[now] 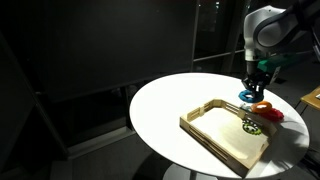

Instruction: Pick up the blue ring from the tray and put it on the table

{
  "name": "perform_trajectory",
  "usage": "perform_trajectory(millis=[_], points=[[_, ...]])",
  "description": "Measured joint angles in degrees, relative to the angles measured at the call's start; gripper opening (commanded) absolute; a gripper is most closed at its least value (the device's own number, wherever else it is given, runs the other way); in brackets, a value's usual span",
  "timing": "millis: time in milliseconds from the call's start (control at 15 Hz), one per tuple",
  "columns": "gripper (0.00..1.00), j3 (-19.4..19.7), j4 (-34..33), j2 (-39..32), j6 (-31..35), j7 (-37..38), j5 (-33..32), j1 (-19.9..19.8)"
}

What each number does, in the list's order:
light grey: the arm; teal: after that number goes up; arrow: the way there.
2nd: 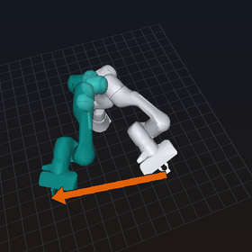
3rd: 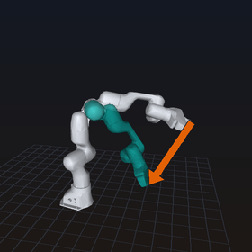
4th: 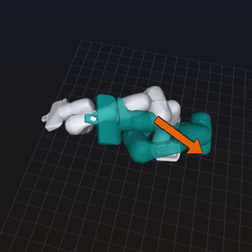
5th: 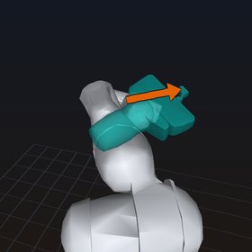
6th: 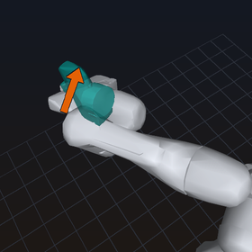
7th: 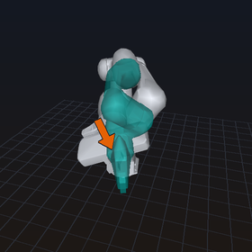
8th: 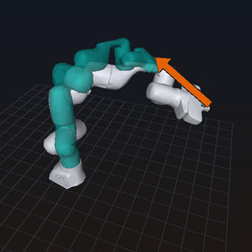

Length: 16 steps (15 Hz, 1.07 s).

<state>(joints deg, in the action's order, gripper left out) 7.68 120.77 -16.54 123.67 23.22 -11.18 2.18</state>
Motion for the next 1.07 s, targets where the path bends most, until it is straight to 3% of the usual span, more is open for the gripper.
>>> perform_trajectory(millis=[1067], points=[[0.1, 3.6, -4.2, -7.8, -0.3, 9.0, -7.4, 0.4]])
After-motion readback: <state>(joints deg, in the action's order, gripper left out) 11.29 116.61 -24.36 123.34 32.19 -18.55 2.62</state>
